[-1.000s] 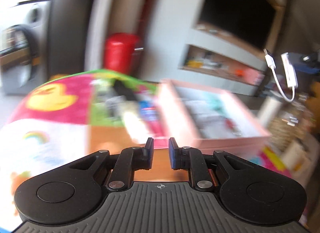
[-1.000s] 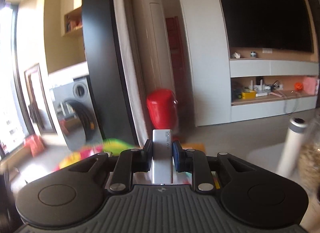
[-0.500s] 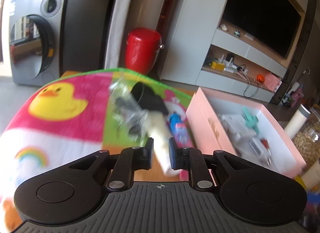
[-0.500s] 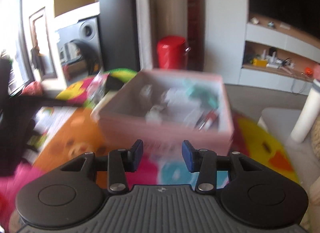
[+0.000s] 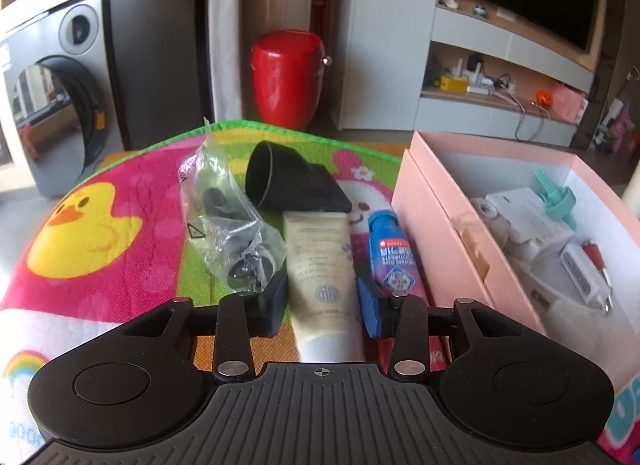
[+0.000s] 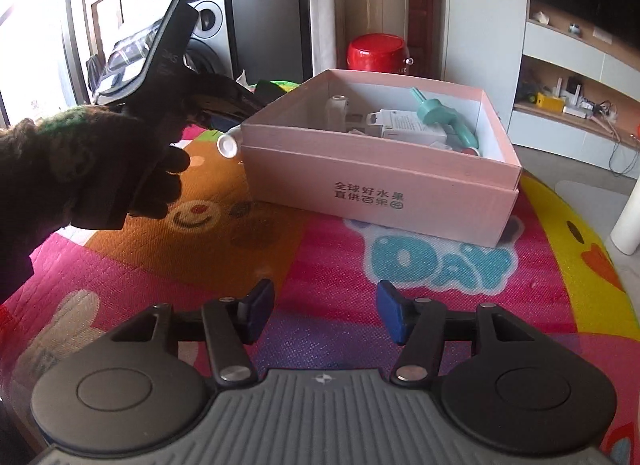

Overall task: Organize rigid objects
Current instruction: 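Grasp the beige cream tube with the left tool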

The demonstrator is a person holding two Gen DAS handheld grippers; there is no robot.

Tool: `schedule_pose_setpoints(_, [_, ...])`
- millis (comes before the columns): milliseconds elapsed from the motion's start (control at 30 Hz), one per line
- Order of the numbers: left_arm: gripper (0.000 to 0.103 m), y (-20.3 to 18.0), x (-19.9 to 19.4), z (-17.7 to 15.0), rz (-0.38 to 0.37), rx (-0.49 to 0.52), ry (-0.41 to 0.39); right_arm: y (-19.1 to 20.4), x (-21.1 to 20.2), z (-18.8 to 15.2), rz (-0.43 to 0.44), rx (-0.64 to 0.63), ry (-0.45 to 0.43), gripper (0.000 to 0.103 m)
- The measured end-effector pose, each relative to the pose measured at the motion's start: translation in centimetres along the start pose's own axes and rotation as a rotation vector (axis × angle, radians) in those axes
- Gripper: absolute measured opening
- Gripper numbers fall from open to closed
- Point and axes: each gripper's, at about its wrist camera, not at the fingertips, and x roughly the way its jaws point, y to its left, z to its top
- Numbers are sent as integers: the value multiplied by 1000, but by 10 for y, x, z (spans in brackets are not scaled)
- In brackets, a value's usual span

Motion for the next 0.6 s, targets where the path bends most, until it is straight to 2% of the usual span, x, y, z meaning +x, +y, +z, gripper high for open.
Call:
schedule_pose_setpoints(167, [42, 14, -17, -13, -51, -26, -1, 6, -3, 12, -17, -41, -21, 56])
schedule_pose_setpoints(333, [42, 35, -50, -41, -114, -31, -11, 17, 1, 48, -20, -75, -50, 56])
schedule_pose_setpoints(433, [42, 57, -75, -63, -155, -66, -33, 29, 9, 85, -14, -106, -67, 63])
schedule_pose_setpoints(533, [42, 79, -92, -79, -121, -141, -89, 42, 29, 136, 18, -108, -58, 73])
schedule_pose_setpoints(600, [42, 97, -101, -82, -114, -223, -136, 51, 56, 172, 56, -89, -10, 77])
